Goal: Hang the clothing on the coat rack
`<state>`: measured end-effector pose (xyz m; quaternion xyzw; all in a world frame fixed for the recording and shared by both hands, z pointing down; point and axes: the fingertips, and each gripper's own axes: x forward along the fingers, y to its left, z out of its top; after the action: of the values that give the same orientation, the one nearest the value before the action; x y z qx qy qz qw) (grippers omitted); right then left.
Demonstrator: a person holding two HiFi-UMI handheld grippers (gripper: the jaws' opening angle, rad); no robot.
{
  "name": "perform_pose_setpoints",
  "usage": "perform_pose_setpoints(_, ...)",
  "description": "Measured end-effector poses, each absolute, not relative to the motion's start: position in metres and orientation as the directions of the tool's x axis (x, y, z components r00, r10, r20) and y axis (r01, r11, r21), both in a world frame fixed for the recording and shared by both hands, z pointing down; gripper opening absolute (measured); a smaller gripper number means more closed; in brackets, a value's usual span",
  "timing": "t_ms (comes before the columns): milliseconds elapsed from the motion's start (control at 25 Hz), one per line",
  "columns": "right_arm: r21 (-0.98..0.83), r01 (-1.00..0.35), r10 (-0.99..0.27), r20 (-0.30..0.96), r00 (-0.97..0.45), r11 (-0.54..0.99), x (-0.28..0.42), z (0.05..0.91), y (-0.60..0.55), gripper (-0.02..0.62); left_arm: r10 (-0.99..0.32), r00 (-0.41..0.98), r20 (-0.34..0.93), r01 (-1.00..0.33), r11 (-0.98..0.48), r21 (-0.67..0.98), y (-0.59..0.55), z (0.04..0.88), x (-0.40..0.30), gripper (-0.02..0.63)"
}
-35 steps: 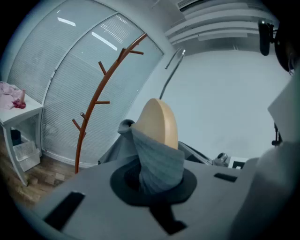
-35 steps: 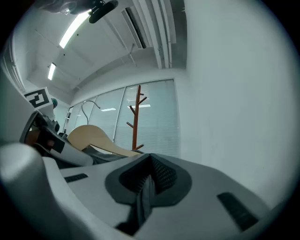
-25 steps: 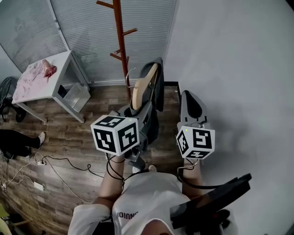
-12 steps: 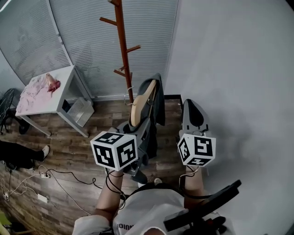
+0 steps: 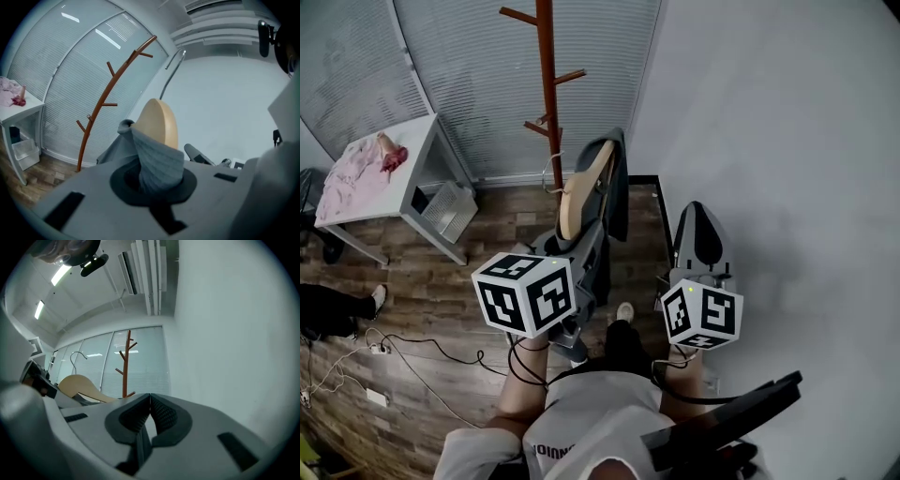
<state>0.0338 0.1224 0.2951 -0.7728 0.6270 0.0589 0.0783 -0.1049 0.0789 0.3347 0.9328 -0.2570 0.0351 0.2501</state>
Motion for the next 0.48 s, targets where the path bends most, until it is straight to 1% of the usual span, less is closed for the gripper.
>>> perform_pose_setpoints(320,-0.092,-0.982,-0.971,-0.157,0.178,-0.165,0.047,0.302,0.08,0.02,-0.488,0.84,0.238,-0.542,-0.724,0.428,0.048,0.336,-0.092,0.018)
perform_pose_setpoints(480,-0.08,-0.988,-0.979,-0.146,0.139,-0.129,0.064,0.303,0.049,0.02,-0.507,0.824,0.252,-0.565,-0.708,0.425,0.021,0.337,-0.073,0.018)
